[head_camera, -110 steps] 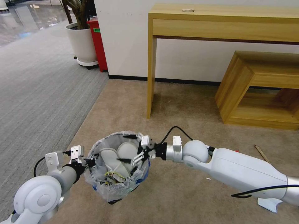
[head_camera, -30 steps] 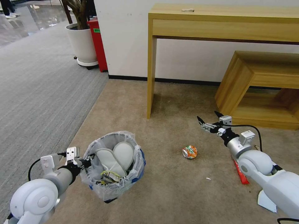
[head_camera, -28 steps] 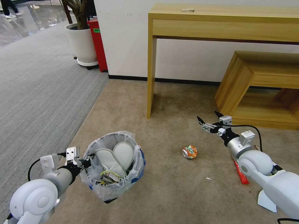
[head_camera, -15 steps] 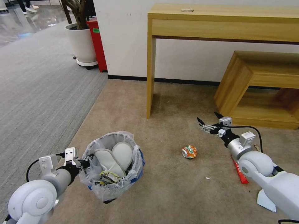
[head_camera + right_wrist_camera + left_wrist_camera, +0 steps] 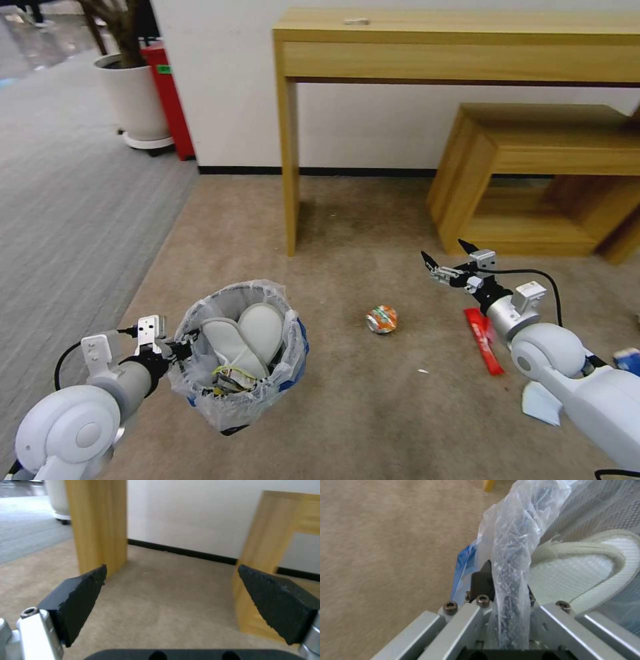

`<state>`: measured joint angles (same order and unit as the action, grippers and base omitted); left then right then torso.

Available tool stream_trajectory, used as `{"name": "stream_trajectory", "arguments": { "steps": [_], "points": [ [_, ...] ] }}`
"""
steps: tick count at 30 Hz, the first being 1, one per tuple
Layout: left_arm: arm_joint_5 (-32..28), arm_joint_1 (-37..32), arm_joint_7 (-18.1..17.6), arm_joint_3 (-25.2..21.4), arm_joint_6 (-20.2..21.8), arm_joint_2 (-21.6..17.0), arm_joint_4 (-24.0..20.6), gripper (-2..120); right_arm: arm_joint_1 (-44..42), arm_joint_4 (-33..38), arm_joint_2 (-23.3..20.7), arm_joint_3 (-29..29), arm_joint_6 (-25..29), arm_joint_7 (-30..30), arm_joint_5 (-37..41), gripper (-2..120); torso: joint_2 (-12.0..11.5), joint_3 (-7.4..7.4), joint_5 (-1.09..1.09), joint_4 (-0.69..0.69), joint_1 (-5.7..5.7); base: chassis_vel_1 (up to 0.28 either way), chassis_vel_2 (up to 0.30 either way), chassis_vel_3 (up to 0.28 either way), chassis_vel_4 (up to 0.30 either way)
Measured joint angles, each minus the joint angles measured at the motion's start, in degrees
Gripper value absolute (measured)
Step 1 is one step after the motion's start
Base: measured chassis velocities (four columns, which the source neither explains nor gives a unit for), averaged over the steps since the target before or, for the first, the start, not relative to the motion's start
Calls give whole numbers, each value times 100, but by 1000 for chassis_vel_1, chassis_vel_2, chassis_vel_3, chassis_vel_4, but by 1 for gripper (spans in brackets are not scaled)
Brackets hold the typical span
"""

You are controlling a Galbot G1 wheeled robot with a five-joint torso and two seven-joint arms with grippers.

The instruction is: Pick up the trash bin and place the garbage on the floor into it.

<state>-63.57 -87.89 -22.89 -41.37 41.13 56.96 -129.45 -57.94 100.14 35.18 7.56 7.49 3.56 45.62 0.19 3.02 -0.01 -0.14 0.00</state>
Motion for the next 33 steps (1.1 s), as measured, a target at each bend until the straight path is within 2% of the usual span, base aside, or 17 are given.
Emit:
{"name": "stream_trajectory", "arguments": {
  "steps": [7, 12, 33],
  "points": [
    [-4, 13, -28, -12, 0, 7, -1, 1, 12, -59, 18, -43, 70, -27, -54, 100, 0, 0, 1, -6, 0, -101, -111, -85, -93],
    [-1, 21, -46, -22, 0, 19, 3, 1, 45, -97, 57, -81, 149, -33, -59, 100, 0, 0, 0, 3, 0, -31, -15, -20, -14],
    [51, -75, -49, -152, -16, 103, -60, 1, 81, -161, 90, -118, 128, -66, -268, 97, 0, -1, 0, 1, 0, 0, 0, 0, 0]
  ]
}}
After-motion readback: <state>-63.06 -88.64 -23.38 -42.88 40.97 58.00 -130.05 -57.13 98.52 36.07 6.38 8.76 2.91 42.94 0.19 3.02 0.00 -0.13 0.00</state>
